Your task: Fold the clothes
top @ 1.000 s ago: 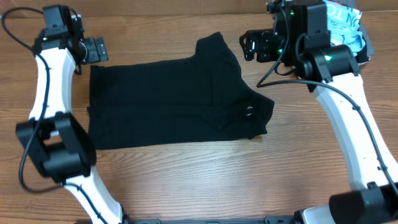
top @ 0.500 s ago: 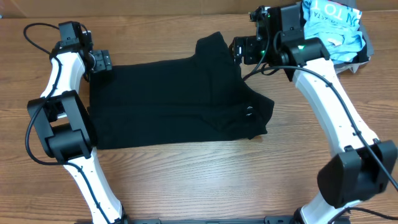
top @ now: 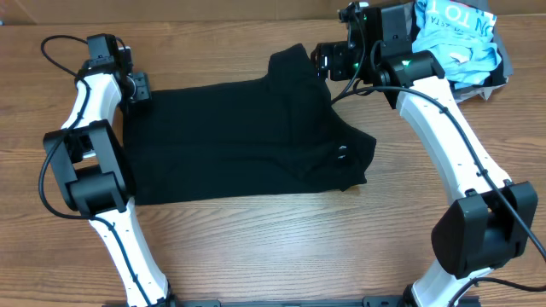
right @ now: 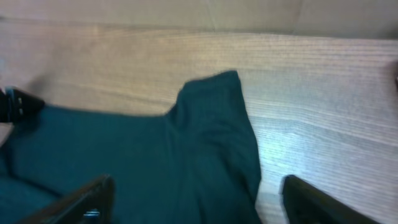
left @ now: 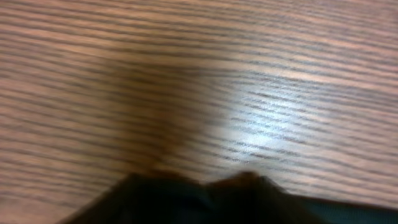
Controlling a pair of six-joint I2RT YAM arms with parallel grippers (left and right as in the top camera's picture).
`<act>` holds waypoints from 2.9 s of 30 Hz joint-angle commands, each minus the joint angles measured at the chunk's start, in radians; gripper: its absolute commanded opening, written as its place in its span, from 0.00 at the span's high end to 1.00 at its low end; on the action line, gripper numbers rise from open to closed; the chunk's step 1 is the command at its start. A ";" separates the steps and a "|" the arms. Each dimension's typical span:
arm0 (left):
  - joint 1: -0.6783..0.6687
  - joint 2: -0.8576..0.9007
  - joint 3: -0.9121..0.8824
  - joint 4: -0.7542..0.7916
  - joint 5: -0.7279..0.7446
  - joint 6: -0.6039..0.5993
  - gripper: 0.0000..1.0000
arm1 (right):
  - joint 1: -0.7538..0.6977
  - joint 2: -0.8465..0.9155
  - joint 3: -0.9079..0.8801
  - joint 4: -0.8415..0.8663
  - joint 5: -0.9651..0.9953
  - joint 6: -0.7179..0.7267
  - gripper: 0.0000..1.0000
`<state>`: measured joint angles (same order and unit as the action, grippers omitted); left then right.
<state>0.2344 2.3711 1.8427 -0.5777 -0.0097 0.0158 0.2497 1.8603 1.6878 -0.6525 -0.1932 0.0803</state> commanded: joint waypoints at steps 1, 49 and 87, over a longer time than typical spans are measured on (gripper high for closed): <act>-0.015 0.085 -0.002 -0.020 -0.016 0.003 0.76 | 0.005 0.006 0.020 0.055 0.020 -0.008 0.22; -0.037 0.049 0.010 -0.197 -0.027 -0.050 0.96 | -0.027 0.539 0.275 0.266 -0.006 -0.008 0.92; -0.039 -0.077 0.021 -0.431 -0.042 -0.016 0.96 | 0.012 0.557 0.523 -0.304 -0.026 -0.144 0.42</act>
<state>0.2024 2.3299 1.8706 -1.0107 -0.0490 -0.0185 0.2222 2.4027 2.2116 -0.9668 -0.2207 0.0139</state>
